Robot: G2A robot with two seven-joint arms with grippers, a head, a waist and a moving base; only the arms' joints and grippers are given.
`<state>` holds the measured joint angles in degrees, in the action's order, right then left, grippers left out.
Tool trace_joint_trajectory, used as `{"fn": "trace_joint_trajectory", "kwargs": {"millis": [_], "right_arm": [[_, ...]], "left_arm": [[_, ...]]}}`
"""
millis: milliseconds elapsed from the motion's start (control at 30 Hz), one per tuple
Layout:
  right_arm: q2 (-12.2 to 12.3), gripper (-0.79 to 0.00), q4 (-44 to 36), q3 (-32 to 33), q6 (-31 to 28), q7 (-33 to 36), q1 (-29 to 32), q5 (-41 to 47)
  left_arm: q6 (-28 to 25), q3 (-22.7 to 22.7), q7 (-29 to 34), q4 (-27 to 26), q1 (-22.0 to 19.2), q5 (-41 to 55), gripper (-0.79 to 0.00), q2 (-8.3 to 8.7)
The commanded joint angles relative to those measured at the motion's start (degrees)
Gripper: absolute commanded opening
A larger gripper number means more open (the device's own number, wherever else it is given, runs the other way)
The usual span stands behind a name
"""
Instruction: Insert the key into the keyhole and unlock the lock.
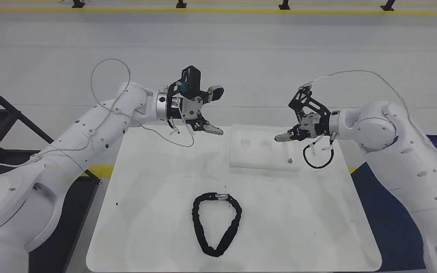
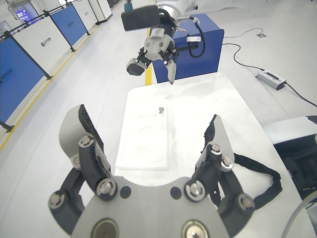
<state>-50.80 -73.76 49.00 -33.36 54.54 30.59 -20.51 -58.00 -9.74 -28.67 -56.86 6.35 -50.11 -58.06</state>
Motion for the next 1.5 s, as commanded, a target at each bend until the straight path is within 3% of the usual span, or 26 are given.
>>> {"fn": "trace_joint_trajectory", "kwargs": {"millis": [0,600,833,1467], "right_arm": [[-0.6,0.000,2.3,-1.3,3.5,2.5,-0.5,2.8],[-8.2,0.000,23.1,-12.0,21.7,7.8,-4.3,8.4],[-10.7,0.000,27.7,-13.7,28.4,6.3,-4.9,9.4],[-10.7,0.000,27.8,-12.7,29.5,4.7,-3.8,10.6]], "left_arm": [[0.0,0.0,0.0,0.0,0.0,0.0,0.000,0.00],[0.0,0.0,0.0,0.0,0.0,0.0,0.000,0.00],[0.0,0.0,0.0,0.0,0.0,0.0,0.000,0.00],[0.0,0.0,0.0,0.0,0.0,0.0,0.000,0.00]]}}
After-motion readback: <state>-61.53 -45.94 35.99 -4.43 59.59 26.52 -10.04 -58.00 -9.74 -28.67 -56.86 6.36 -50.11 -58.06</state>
